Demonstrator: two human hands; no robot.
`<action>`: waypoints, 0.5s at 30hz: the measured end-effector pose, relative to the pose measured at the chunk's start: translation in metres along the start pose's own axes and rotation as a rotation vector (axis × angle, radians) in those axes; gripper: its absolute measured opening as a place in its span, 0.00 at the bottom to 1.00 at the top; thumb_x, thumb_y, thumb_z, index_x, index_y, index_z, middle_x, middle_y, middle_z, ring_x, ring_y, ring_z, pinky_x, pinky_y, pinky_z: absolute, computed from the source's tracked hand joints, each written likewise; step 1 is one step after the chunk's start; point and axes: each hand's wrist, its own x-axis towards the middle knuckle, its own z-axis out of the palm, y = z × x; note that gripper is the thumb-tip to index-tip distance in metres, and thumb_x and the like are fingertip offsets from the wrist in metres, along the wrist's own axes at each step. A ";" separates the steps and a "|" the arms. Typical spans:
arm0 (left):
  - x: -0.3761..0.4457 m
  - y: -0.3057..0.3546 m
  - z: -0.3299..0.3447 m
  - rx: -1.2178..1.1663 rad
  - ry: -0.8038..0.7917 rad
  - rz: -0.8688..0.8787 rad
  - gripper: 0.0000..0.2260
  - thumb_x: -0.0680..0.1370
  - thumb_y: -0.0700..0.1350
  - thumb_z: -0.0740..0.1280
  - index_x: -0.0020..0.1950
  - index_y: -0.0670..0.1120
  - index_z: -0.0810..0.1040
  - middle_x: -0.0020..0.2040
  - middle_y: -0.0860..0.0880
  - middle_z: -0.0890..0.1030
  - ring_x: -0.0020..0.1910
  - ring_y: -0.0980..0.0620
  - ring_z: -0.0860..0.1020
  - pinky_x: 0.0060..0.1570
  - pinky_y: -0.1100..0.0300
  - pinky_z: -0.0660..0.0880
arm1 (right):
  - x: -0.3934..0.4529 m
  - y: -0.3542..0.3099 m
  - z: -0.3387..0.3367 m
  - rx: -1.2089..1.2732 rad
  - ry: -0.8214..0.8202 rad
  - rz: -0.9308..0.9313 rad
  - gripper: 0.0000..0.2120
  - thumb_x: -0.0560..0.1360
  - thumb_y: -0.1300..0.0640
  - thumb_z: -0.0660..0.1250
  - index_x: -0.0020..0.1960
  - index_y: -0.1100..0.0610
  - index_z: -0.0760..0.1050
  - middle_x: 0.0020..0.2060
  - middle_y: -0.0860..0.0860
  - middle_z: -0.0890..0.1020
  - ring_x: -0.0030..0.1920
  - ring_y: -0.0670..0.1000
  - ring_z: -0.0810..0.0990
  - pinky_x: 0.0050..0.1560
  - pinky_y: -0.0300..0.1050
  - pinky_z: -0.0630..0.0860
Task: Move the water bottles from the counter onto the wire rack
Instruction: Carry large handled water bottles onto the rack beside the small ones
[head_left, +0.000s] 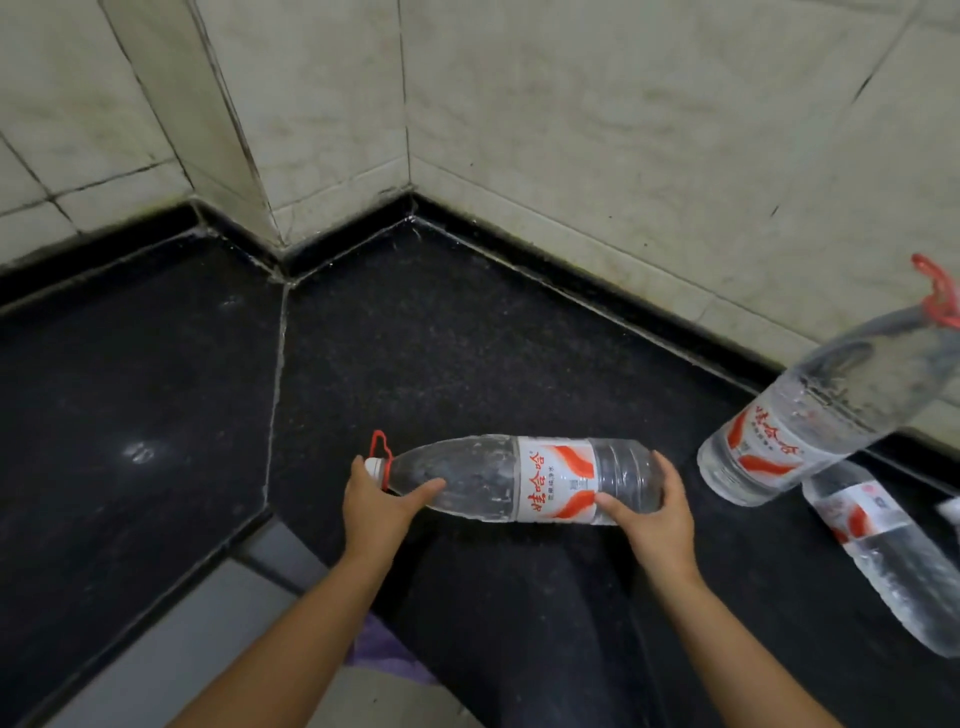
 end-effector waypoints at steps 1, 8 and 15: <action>0.001 0.001 -0.001 -0.013 0.003 -0.006 0.41 0.60 0.50 0.80 0.66 0.38 0.66 0.61 0.40 0.75 0.60 0.41 0.74 0.61 0.45 0.72 | -0.004 -0.002 0.001 -0.007 0.012 -0.006 0.39 0.63 0.60 0.77 0.70 0.53 0.62 0.66 0.56 0.70 0.66 0.56 0.69 0.67 0.57 0.67; -0.020 0.020 0.000 -0.034 -0.072 0.113 0.18 0.63 0.42 0.78 0.44 0.42 0.73 0.41 0.45 0.79 0.43 0.46 0.78 0.44 0.55 0.75 | -0.029 0.006 -0.023 0.030 0.105 0.072 0.38 0.63 0.59 0.77 0.69 0.55 0.64 0.65 0.57 0.71 0.64 0.56 0.71 0.66 0.56 0.69; -0.070 0.044 0.038 -0.009 -0.314 0.358 0.16 0.62 0.40 0.78 0.40 0.49 0.73 0.47 0.43 0.79 0.44 0.50 0.77 0.42 0.64 0.73 | -0.080 0.012 -0.112 0.136 0.329 0.118 0.36 0.63 0.63 0.77 0.67 0.56 0.66 0.60 0.51 0.73 0.57 0.49 0.72 0.61 0.47 0.71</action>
